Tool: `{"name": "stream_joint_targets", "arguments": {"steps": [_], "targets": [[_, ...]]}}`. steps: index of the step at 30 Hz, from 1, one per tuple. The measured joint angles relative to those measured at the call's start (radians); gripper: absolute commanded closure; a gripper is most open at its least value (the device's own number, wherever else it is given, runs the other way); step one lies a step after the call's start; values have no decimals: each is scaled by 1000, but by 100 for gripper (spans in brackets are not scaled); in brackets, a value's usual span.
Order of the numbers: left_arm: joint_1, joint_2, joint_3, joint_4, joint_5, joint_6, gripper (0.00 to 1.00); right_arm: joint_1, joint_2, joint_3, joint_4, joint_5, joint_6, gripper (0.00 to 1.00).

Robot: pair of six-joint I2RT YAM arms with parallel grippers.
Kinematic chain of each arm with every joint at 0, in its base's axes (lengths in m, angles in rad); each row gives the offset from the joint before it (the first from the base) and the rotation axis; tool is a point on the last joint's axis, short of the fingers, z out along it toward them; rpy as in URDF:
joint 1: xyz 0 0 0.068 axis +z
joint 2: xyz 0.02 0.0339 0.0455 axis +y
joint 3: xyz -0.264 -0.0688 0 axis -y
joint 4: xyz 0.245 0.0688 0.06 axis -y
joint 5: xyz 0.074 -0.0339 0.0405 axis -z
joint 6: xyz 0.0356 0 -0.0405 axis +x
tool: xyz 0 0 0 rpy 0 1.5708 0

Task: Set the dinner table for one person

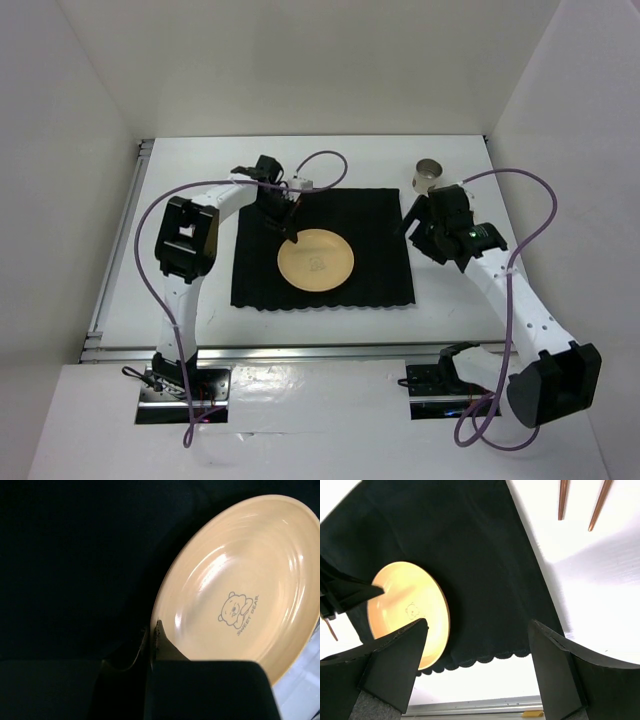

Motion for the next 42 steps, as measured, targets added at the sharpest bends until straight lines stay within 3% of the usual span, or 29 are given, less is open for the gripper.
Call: {"name": "stream_joint_targets", "arguments": {"steps": [11,18,20,24,30,37,42], "targets": [[-34,-46,-95,238,-51,-43,100,0,-96,-27,-31,33,21,11],[-52,-62,-102,303,-111,-57,100,0,-93,-37,-46,55,26,11],[-52,-64,-102,306,-116,-55,80,0,-76,-37,-57,79,29,11],[-52,-66,-109,327,-149,-44,56,0,11,-53,-87,161,39,11],[-49,-80,-115,328,-181,-57,47,-35,171,-68,-86,265,27,10],[-48,-101,-18,237,-244,-113,47,-362,366,-56,94,251,-129,14],[-28,-134,129,139,-335,-134,47,-397,478,-13,210,164,-248,15]]}}
